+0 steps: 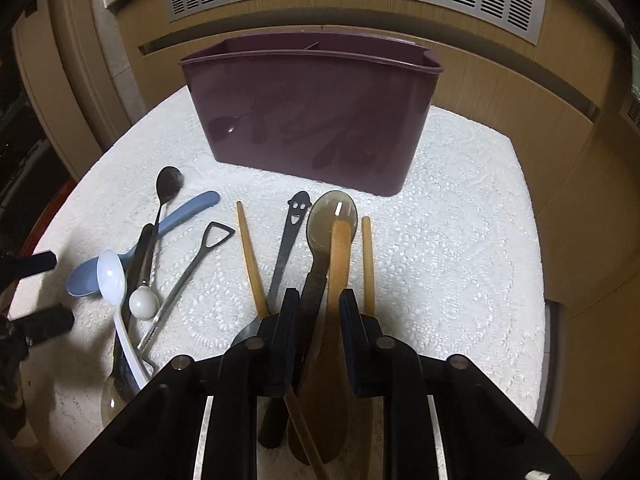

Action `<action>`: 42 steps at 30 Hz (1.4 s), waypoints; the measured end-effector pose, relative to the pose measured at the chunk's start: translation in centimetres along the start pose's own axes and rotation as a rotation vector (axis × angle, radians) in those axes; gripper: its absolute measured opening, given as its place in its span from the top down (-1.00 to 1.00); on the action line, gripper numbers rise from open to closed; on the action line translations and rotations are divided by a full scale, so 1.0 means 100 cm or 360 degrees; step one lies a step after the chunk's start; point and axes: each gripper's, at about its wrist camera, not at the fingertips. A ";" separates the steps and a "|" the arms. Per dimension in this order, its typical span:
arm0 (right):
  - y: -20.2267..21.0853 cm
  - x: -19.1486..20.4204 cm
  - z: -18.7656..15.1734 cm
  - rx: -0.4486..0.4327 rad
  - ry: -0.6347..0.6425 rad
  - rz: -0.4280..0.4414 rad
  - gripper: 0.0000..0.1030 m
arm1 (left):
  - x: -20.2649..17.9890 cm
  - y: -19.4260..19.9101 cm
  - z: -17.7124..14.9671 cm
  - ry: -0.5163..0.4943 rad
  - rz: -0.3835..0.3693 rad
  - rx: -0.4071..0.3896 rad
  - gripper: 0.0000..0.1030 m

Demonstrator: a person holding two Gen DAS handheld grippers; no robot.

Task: Organize utensils
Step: 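Grasp the wooden spoon with the right tool while the left grasps the ball-handled spoon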

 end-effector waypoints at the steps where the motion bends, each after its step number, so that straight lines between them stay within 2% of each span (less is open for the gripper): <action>1: 0.004 0.000 -0.002 -0.0016 -0.0001 -0.0014 0.57 | -0.003 0.001 0.000 -0.0006 -0.0036 0.0012 -0.80; 2: 0.006 -0.002 -0.004 -0.0023 -0.0002 -0.0028 0.43 | -0.007 0.002 0.001 -0.0015 -0.0068 0.0031 -0.72; 3: 0.010 -0.003 -0.008 -0.0032 -0.0003 -0.0051 0.33 | -0.010 0.001 0.001 -0.0020 -0.0106 0.0055 -0.56; 5: 0.017 -0.006 -0.014 -0.0054 -0.0001 -0.0120 -0.13 | -0.017 -0.003 0.004 -0.0015 -0.0173 0.0112 -0.46; 7: 0.025 -0.006 -0.020 -0.0092 0.0020 -0.0223 -0.27 | -0.022 -0.007 0.006 0.0014 -0.0256 0.0175 -0.35; 9: 0.030 -0.007 -0.026 -0.0111 0.0039 -0.0314 -0.36 | -0.026 -0.010 0.008 0.0041 -0.0291 0.0209 -0.34; 11: 0.034 -0.008 -0.031 -0.0109 0.0032 -0.0347 -0.60 | -0.031 -0.010 0.010 0.0040 -0.0287 0.0212 -0.34; 15: 0.043 -0.010 -0.037 -0.0159 0.0020 -0.0409 -0.79 | -0.038 -0.016 0.020 0.0057 -0.0259 0.0185 -0.34; 17: 0.049 -0.011 -0.040 -0.0194 0.0004 -0.0389 -0.90 | -0.038 -0.023 0.028 0.0051 -0.0185 0.0144 -0.34; 19: 0.055 -0.010 -0.042 -0.0230 -0.0012 -0.0361 -0.92 | -0.035 -0.028 0.038 0.0019 -0.0064 0.0079 -0.34; 20: 0.056 -0.011 -0.043 -0.0240 -0.0020 -0.0347 -0.92 | -0.032 -0.030 0.044 -0.0007 0.0008 0.0037 -0.34; 22: 0.058 -0.011 -0.044 -0.0240 -0.0025 -0.0305 -0.92 | -0.024 -0.029 0.055 -0.0004 0.0075 -0.0011 -0.34; 24: 0.060 -0.009 -0.046 -0.0243 -0.0028 -0.0290 -0.87 | -0.014 -0.025 0.064 0.0031 0.0020 -0.0028 -0.33; 26: 0.060 -0.006 -0.048 -0.0247 -0.0017 -0.0268 -0.47 | -0.013 -0.022 0.071 0.0023 -0.0066 -0.0026 -0.28; 28: 0.056 -0.002 -0.051 -0.0226 -0.0011 -0.0236 -0.24 | -0.019 -0.024 0.076 -0.0017 -0.0111 -0.0021 -0.17; 29: 0.053 -0.001 -0.052 -0.0206 -0.0013 -0.0217 -0.23 | -0.023 -0.028 0.080 -0.0046 -0.0107 -0.0025 -0.13; 31: 0.048 0.003 -0.054 -0.0184 -0.0013 -0.0208 -0.14 | -0.030 -0.044 0.093 -0.0075 -0.0065 0.0005 0.07; 34: 0.045 0.008 -0.056 -0.0168 0.0008 -0.0207 -0.01 | -0.034 -0.071 0.104 -0.0055 -0.0061 0.0106 0.12; 36: 0.049 0.006 -0.056 -0.0172 -0.0011 -0.0167 0.01 | -0.036 -0.076 0.105 -0.0035 -0.0044 0.0116 0.12; 38: 0.052 0.002 -0.051 -0.0162 -0.0032 -0.0123 0.38 | -0.037 -0.065 0.099 -0.0044 -0.0092 0.0054 0.12; 42: 0.043 -0.011 -0.028 -0.0099 -0.0096 0.0054 0.44 | -0.033 -0.032 0.082 -0.0084 -0.0070 -0.0144 0.12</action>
Point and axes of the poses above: each gripper's, at about its wrist camera, not at the fingertips, and y roughly against the way its jaws point, x to its left, z to its top, and after that the axes turned 7 degrees about z, right-handed
